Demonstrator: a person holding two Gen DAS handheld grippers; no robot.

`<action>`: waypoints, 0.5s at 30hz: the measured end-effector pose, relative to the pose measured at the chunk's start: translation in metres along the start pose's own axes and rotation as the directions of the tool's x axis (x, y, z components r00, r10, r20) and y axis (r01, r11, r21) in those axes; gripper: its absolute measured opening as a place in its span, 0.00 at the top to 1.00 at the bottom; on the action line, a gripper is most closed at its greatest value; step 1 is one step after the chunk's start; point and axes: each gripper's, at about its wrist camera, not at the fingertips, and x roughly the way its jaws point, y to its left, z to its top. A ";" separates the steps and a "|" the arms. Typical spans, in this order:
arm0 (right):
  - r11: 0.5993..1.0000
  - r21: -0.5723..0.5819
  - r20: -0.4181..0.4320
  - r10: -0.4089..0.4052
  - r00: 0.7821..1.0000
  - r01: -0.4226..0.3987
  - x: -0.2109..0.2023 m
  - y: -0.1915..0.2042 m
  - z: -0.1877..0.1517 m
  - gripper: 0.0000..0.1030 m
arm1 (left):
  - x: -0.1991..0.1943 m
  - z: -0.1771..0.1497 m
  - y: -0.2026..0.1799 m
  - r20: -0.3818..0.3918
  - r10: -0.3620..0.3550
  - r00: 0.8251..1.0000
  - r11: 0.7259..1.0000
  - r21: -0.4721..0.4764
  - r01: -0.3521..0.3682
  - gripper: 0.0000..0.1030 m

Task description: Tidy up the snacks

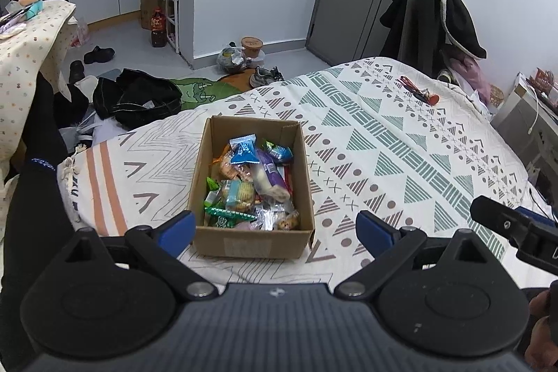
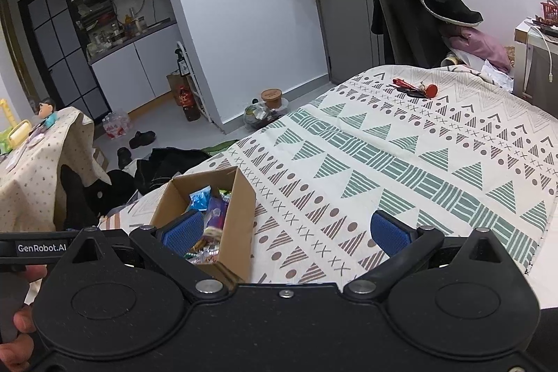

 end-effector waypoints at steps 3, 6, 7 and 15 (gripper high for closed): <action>1.000 -0.005 -0.008 -0.001 1.000 0.001 -0.005 0.001 -0.004 0.00 | -0.006 -0.004 0.000 0.003 0.006 1.000 1.000 0.008 -0.006 0.05; 1.000 -0.011 -0.016 0.000 1.000 0.000 -0.011 0.002 -0.008 0.00 | -0.012 -0.009 0.001 0.009 0.015 1.000 1.000 0.018 -0.015 0.05; 1.000 -0.013 -0.018 -0.001 1.000 0.001 -0.012 0.003 -0.009 0.00 | -0.014 -0.010 0.001 0.010 0.016 1.000 1.000 0.020 -0.016 0.05; 0.999 -0.032 -0.020 0.007 1.000 -0.008 -0.025 0.008 -0.019 0.00 | -0.027 -0.020 0.003 0.022 0.021 1.000 0.999 0.033 -0.022 0.05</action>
